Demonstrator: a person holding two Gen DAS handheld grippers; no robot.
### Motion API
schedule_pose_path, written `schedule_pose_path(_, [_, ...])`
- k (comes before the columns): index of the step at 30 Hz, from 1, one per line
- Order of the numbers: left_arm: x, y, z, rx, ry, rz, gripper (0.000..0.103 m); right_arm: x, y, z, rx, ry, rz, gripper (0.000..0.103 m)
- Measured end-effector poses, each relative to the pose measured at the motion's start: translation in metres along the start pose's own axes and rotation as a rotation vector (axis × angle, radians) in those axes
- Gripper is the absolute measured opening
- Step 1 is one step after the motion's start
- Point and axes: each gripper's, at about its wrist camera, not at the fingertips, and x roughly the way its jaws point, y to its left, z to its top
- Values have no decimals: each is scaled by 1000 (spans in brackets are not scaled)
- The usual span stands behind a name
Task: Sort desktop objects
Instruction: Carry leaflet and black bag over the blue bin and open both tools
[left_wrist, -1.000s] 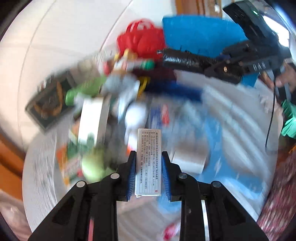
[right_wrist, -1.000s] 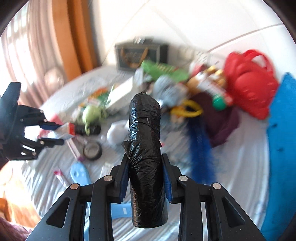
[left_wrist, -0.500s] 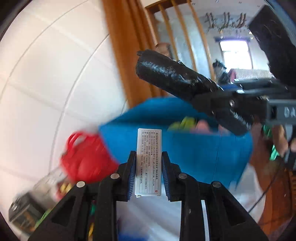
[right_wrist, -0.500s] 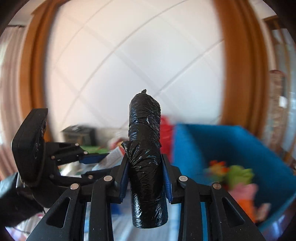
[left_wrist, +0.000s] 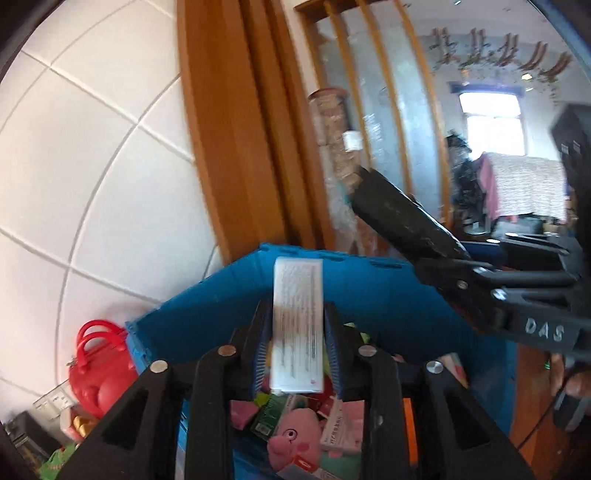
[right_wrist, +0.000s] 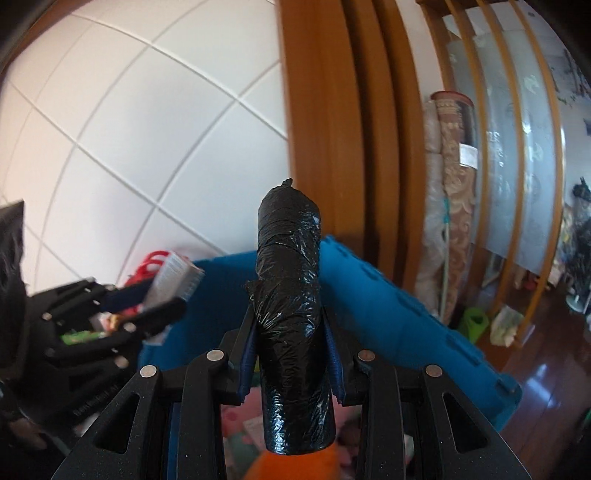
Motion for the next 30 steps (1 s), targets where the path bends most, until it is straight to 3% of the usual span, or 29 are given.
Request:
schedule_pose_path(2, [8,-1,4,-19,23,78,69,5,-11,-1,15,12,-15,66])
schedule_pose_path(3, [7,-2,5,-36,24,121,77,9,-17,1,27,13,-15,86])
schedule_pose_path(4, [5,-3,6,-45,13,146,83,10,-21,2,30,-9,-22,88])
schedule_pose_path(11, [-7,8,7,-87,13,268,84,-8,-19,-5,88,-75,-7,90])
schedule_pose_path(30, [-60,32,-26,-168,32,398,84,-39,28,-19,51,-110,128,96])
